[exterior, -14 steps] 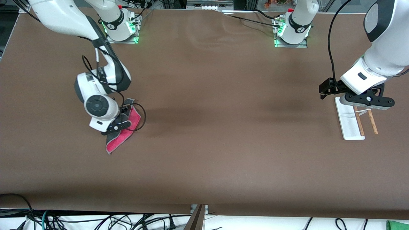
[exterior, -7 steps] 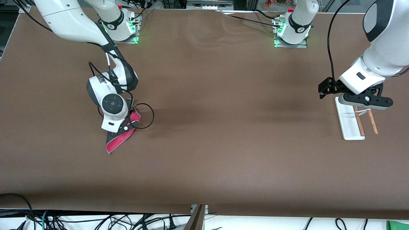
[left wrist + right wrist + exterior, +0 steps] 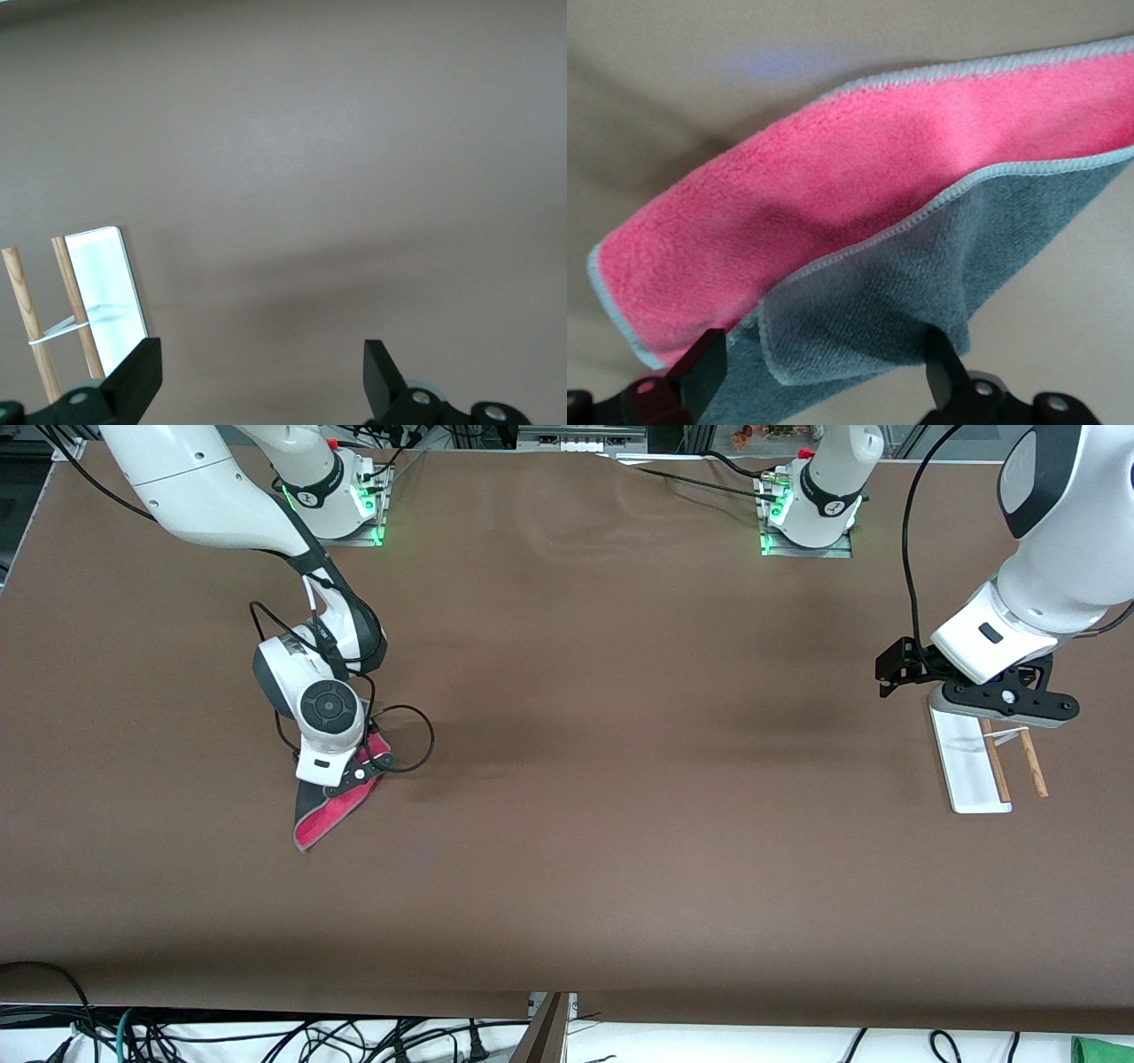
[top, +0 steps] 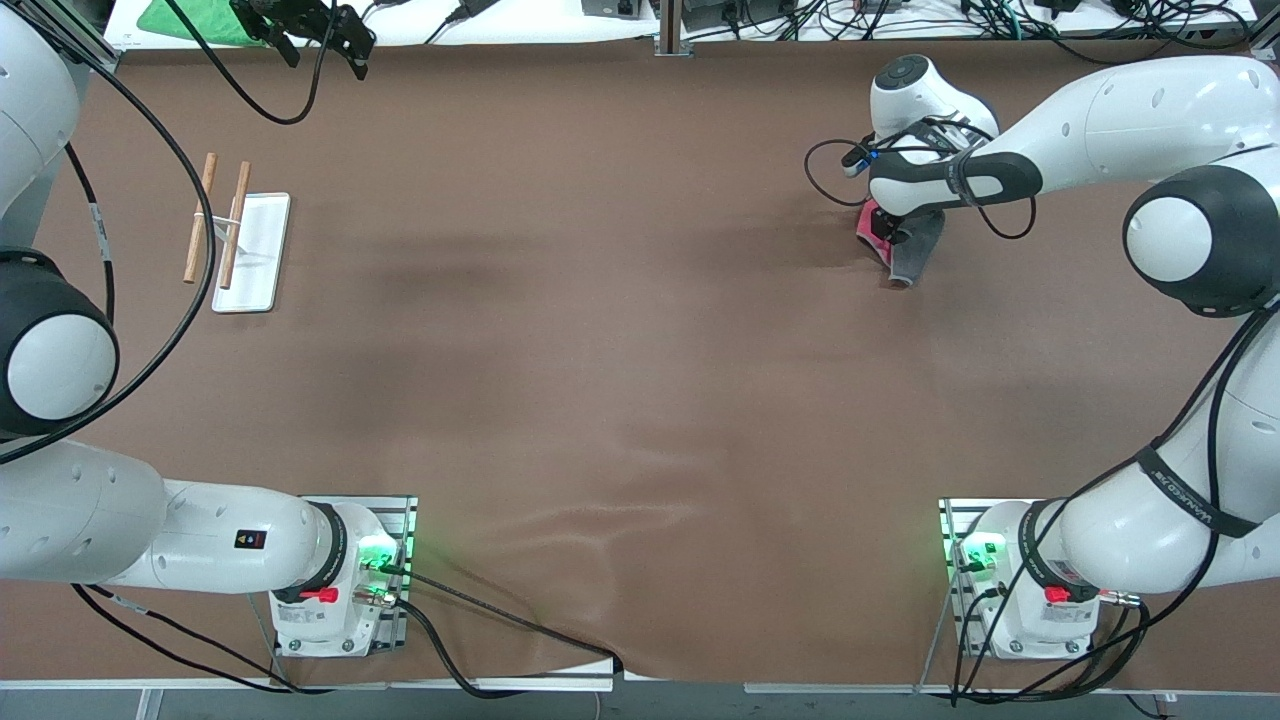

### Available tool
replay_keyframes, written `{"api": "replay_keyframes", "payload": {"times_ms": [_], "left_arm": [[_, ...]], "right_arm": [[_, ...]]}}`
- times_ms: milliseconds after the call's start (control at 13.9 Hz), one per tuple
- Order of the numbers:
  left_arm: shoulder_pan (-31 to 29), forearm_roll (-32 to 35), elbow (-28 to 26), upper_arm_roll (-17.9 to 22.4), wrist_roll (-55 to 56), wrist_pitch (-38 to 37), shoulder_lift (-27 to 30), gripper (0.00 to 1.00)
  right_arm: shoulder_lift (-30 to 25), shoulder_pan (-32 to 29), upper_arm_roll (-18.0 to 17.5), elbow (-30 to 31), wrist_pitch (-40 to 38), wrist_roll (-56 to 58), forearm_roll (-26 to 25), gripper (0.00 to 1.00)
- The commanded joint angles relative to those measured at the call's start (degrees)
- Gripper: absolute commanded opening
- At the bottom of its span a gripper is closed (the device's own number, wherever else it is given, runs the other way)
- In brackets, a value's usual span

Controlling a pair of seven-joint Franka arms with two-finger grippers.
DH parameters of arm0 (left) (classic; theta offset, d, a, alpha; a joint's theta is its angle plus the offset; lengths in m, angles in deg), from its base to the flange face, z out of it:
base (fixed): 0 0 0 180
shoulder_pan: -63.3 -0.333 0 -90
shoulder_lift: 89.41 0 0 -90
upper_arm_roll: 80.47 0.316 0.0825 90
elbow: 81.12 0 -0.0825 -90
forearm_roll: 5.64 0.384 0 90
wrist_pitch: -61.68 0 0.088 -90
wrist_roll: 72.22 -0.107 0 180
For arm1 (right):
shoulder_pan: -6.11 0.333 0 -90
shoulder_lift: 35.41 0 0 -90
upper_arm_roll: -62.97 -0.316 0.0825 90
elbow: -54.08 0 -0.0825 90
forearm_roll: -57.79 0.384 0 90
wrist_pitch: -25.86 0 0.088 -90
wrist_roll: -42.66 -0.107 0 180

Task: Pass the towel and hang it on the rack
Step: 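Close the right gripper on the towel edge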

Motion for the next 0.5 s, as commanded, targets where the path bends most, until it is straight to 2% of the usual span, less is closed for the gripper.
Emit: {"api": "replay_keyframes", "payload": {"times_ms": [0, 430], "left_arm": [[0.23, 1.36, -0.04, -0.11, 0.48, -0.97, 0.91, 1.00], [0.23, 1.27, 0.05, -1.61, -0.14, -1.24, 1.00, 1.00]], "right_arm": [[-1.23, 0.01, 0.11, 0.51, 0.85, 0.17, -1.51, 0.99], [-1.32, -0.52, 0.38, 0.24, 0.93, 0.27, -2.04, 1.00]]}}
